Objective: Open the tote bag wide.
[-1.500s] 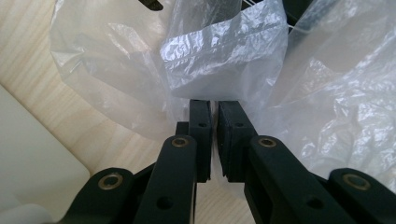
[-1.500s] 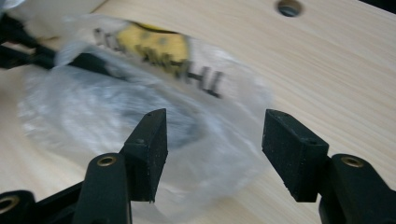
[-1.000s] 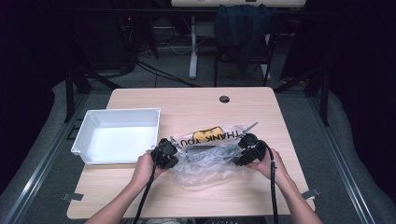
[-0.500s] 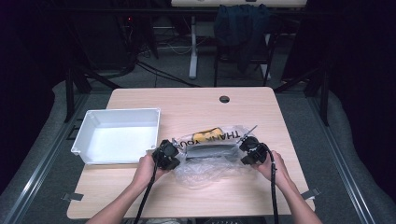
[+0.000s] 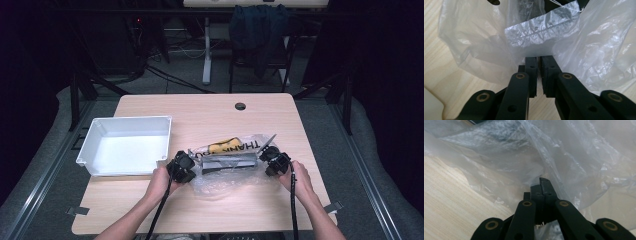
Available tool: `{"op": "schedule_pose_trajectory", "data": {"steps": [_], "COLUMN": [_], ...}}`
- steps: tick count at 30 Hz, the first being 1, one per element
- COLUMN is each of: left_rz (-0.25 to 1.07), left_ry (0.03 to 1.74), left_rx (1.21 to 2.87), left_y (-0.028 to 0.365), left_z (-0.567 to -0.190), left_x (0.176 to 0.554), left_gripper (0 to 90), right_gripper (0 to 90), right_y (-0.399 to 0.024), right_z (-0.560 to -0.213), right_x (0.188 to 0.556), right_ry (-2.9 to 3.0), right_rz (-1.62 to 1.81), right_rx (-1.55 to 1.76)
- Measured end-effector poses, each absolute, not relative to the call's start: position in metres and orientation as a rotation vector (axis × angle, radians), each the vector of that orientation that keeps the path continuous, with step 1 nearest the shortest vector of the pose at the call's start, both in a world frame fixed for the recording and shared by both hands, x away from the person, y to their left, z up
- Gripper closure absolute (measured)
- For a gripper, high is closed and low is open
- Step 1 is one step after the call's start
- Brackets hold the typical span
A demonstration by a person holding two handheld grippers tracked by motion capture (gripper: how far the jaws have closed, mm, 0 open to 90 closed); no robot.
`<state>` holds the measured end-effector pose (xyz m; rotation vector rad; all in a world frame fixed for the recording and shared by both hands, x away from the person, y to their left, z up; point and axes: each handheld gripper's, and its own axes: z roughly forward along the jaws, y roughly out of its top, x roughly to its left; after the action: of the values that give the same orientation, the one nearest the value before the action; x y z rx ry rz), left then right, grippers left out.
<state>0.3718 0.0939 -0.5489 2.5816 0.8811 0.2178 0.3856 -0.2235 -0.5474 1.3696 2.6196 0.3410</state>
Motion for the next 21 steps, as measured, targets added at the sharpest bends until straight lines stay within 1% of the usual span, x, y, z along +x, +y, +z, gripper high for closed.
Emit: {"op": "schedule_pose_trajectory", "data": {"steps": [1,2,4,6,8,9,14,16,18,21], "left_rz": [0.221,0.214,0.227,0.223,0.232,0.252,0.312,0.303,0.310,0.303], "left_ry": [0.889,0.894,0.896,0.890,0.884,0.879,0.875,0.880,0.879,0.867], "left_rx": [2.572,2.565,2.555,2.541,2.517,2.504,2.424,2.401,2.402,2.445], "left_y": [0.096,0.099,0.104,0.110,0.112,0.112,0.109,0.105,0.098,0.086], "left_z": [-0.545,-0.540,-0.528,-0.517,-0.504,-0.498,-0.478,-0.476,-0.479,-0.489], "left_x": [0.371,0.370,0.366,0.362,0.358,0.356,0.354,0.358,0.363,0.369], "left_gripper": [75.5,69.1,58.1,48.6,44.9,42.3,35.5,33.7,30.0,28.2], "right_gripper": [81.5,78.7,69.4,62.7,56.7,56.1,49.0,44.4,42.1,41.2], "right_y": [-0.225,-0.226,-0.228,-0.230,-0.230,-0.230,-0.228,-0.222,-0.213,-0.200], "right_z": [-0.541,-0.537,-0.529,-0.520,-0.507,-0.499,-0.463,-0.460,-0.466,-0.480], "right_x": [0.387,0.387,0.385,0.381,0.378,0.376,0.369,0.370,0.374,0.377], "right_ry": [2.674,2.699,2.707,2.696,2.696,2.708,2.699,2.644,2.623,2.659], "right_rz": [0.269,0.274,0.348,0.449,0.503,0.511,0.632,0.682,0.701,0.652], "right_rx": [1.314,1.307,1.313,1.329,1.335,1.302,1.233,1.227,1.212,1.111]}}
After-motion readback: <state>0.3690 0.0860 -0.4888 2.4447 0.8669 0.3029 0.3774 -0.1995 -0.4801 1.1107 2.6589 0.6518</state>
